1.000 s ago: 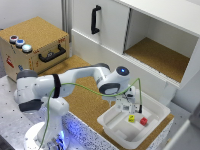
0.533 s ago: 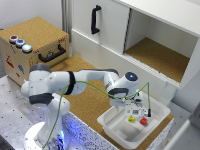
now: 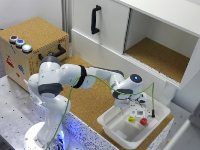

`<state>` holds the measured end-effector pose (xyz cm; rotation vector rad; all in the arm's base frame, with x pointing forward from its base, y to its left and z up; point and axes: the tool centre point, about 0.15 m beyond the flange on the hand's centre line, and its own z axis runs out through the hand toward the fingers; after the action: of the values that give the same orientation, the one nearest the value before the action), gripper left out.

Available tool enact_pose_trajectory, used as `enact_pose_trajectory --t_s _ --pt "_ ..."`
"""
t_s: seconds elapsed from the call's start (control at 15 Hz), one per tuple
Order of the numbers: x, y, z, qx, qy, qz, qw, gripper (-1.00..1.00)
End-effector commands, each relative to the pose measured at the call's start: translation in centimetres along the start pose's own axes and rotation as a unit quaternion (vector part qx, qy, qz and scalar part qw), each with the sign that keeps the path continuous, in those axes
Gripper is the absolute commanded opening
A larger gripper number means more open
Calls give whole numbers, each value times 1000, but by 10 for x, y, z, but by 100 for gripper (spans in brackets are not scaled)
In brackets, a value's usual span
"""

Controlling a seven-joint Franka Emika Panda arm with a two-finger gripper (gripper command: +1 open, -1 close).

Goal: Go towards the yellow block and grasp it

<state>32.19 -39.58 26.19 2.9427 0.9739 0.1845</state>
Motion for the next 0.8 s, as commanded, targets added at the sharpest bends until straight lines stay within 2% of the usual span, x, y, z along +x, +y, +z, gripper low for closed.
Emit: enact_pose_trajectory --t_s 0.0,0.13,0.53,0.6,0.73 --pt "1 41 50 45 12 -11 999 100" --pt "6 44 59 59 5 -24 998 100" --pt "7 47 72 68 0 -3 998 100" --pt "4 48 74 70 3 9 998 -100" --pt "2 48 74 72 4 14 997 -100"
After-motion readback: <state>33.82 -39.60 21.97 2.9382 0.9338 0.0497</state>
